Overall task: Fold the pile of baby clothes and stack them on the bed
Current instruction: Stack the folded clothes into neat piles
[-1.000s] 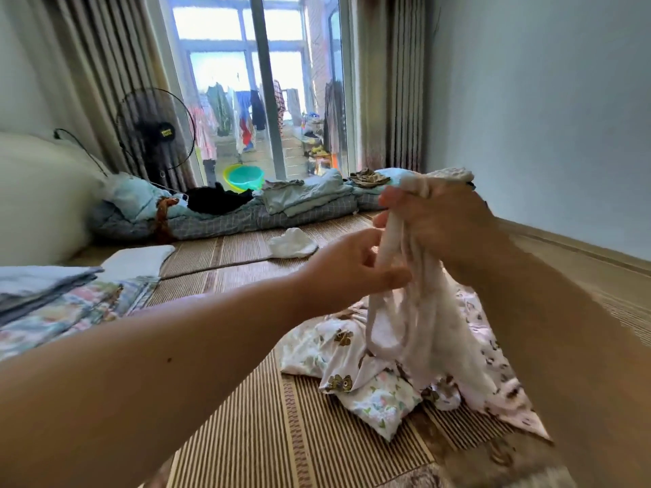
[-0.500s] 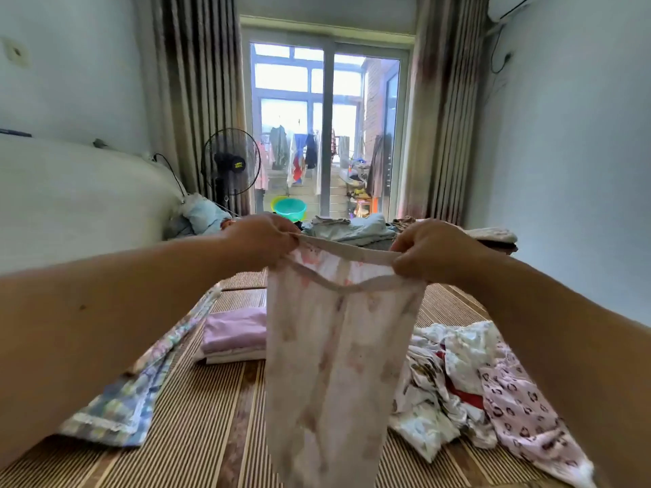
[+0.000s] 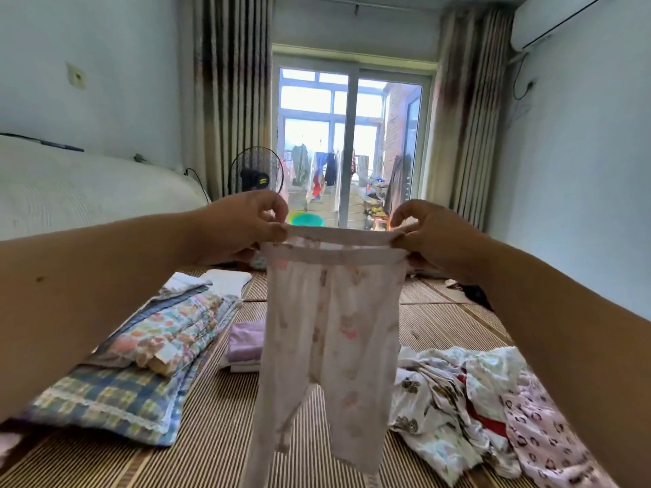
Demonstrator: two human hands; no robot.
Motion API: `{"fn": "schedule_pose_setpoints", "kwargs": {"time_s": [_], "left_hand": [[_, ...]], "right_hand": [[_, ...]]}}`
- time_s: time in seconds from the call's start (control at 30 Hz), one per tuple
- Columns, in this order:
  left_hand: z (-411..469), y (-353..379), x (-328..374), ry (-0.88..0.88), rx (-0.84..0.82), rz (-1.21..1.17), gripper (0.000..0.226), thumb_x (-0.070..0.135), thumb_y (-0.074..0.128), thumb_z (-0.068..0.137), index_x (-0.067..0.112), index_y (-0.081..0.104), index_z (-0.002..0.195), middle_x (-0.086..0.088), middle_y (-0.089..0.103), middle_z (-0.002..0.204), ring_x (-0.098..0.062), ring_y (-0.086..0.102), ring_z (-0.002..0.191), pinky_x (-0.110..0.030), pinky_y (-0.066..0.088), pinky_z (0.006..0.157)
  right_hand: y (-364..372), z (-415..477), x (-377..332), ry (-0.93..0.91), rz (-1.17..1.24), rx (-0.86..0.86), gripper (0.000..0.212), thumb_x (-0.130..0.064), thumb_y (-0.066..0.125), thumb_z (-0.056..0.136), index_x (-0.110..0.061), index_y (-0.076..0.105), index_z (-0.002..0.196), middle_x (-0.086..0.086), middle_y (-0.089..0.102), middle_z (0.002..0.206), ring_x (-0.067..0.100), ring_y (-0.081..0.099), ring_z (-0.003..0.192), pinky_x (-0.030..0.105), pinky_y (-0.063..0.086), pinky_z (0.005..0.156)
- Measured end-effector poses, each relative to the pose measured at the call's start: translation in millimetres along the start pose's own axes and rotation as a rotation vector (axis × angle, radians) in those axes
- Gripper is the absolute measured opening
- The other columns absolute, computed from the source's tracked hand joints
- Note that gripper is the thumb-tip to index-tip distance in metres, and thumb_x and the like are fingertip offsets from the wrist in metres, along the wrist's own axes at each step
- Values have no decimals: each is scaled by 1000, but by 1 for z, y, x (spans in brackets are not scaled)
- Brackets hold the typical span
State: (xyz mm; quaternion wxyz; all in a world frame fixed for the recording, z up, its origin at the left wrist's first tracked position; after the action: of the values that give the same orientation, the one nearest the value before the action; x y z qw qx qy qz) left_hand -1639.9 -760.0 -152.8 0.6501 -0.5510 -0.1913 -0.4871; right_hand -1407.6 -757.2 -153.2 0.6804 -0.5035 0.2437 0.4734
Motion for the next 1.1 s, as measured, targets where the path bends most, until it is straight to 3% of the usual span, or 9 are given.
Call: {"fn": "schedule_pose_setpoints", "kwargs": {"time_s": [0.17,0.27,0.37,0.5,0.6,0.7,0.83,0.97,1.1], "left_hand": [[-9,-8,-3,-19,13,303,40,-12,46,86,15,67,65,6,56,43,-3,45,33,-13,37,36],[-15,-3,-7,-5,-87,684,37,0,52,84,26,67,63,16,56,43,1,50,39,-11,40,48],[-22,-4,-18,-2,-162,813,23,24,48,71,25,68,60,11,65,56,-2,57,50,-17,43,58],[-27,-14,-22,54,-82,670,30,37,61,79,27,65,51,10,54,50,-3,47,49,-14,34,51],[-22,-26,-18,68,127,304,20,17,73,81,4,67,67,5,55,52,-2,50,46,-12,40,47],[-19,-28,-16,19,212,-101,7,11,71,77,9,64,78,-3,66,67,-10,67,56,-21,53,50],[-10,-19,-18,-68,164,-166,27,15,72,73,17,67,99,-13,67,90,-20,73,73,-34,61,66],[-5,-2,-37,-274,210,-79,6,7,67,84,4,62,84,-10,64,70,-15,63,52,-25,55,53],[-4,45,-38,-449,101,-298,16,7,52,83,13,50,68,0,52,45,-10,51,35,-17,45,41]], "right_hand": [[16,-9,-20,-207,-413,-154,32,-2,61,87,-25,74,70,-9,63,54,0,52,48,14,43,54],[27,-14,-14,-186,-658,-198,23,-10,56,84,-16,76,73,-3,64,52,1,52,47,20,46,60],[31,-22,-5,-205,-685,-242,31,-32,58,79,-22,66,51,-3,62,50,2,51,46,23,43,57],[24,-23,1,-258,-641,-142,43,-38,72,81,-17,54,48,-8,42,46,4,36,46,23,33,51],[2,-18,-5,-250,-323,77,38,-31,74,80,-8,60,53,1,49,53,11,44,53,28,39,57],[-12,-15,-3,-164,51,185,36,-19,73,83,11,56,72,18,54,66,22,53,59,28,51,53],[-14,-5,1,-37,256,202,36,6,58,85,-16,38,64,8,41,60,18,51,47,27,44,50],[-8,-2,2,0,-117,284,24,0,65,75,-15,49,63,6,51,63,22,52,57,34,47,54],[20,-6,11,109,107,276,17,0,64,74,-13,58,65,12,61,68,29,62,65,48,57,67]]}}
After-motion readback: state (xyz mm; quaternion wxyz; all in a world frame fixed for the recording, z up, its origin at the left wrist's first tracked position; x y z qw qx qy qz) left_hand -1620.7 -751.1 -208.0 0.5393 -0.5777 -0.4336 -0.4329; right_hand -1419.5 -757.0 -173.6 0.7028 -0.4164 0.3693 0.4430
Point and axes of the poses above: each hand's wrist, its own z-axis towards the middle knuckle, its own y-axis out of the palm, x = y × z, the point moved 9 cm from there along z, towards the middle knuckle
